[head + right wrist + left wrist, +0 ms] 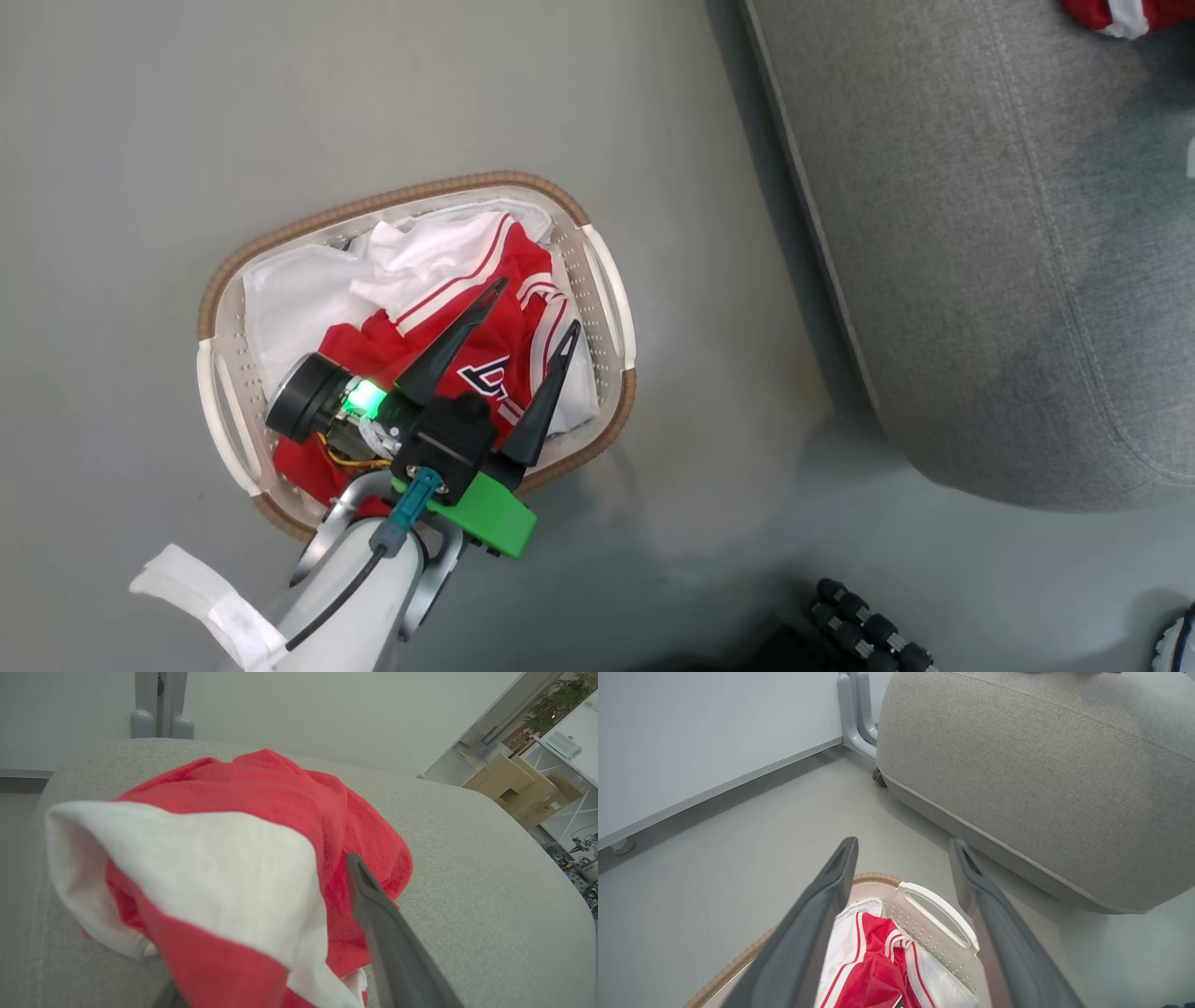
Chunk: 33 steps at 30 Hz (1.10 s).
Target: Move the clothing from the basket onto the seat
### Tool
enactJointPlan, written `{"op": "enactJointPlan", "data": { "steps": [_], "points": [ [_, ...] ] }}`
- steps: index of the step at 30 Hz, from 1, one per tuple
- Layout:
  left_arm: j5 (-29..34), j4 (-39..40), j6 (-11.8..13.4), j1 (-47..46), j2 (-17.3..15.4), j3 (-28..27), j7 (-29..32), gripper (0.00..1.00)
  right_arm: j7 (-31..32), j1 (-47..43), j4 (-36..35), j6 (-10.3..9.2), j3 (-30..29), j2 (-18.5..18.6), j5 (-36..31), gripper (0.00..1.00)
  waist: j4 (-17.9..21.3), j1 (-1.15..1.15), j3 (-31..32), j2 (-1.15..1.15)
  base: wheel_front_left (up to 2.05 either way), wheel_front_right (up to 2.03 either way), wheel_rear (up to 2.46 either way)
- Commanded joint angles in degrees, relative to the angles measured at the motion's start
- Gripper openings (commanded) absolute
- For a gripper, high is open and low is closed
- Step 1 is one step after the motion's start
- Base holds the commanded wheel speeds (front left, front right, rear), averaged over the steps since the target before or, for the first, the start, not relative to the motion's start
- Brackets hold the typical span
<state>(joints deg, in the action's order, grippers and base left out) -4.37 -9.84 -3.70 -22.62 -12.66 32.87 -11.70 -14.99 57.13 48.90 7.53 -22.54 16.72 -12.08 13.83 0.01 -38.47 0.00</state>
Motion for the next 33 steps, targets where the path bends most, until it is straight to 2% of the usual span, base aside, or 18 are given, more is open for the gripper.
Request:
{"op": "enactJointPlan", "data": {
  "steps": [1,13,18,25,33],
  "points": [
    [-0.6,-0.3,0.3,-0.7,0.1,-0.2,-0.5,1.0,-0.3,-2.0,-1.0,-0.08,0.4,-0.3,0.7,1.0,0.3,-0.01,0.8,0.0,0.0,0.0,0.0],
    [-2.9,-4.0,0.7,-2.6,2.0,-1.6,-3.1,1.0,-0.3,-13.3,-9.9,-0.08,5.1,-1.0,5.4,1.0,-0.4,-0.01,8.0,0.0,0.0,0.0,0.0],
    [-4.8,-6.4,0.9,-2.6,3.8,-2.7,-3.5,1.0,-0.3,-16.7,-11.9,-0.08,8.2,0.3,7.1,1.0,-2.7,-0.01,12.8,0.0,0.0,0.0,0.0],
    [-7.3,-5.9,1.8,1.1,6.0,-6.9,-3.5,1.0,0.0,-18.5,-13.1,-0.08,12.8,1.2,9.8,1.0,-7.0,-0.01,19.9,0.0,0.0,0.0,0.0],
    [-8.1,-5.5,2.2,7.4,7.2,-12.4,-3.5,1.0,0.8,-21.4,-13.8,-0.08,16.5,-0.9,13.3,1.0,-10.9,-0.01,25.8,0.0,0.0,0.0,0.0]
  ]
}}
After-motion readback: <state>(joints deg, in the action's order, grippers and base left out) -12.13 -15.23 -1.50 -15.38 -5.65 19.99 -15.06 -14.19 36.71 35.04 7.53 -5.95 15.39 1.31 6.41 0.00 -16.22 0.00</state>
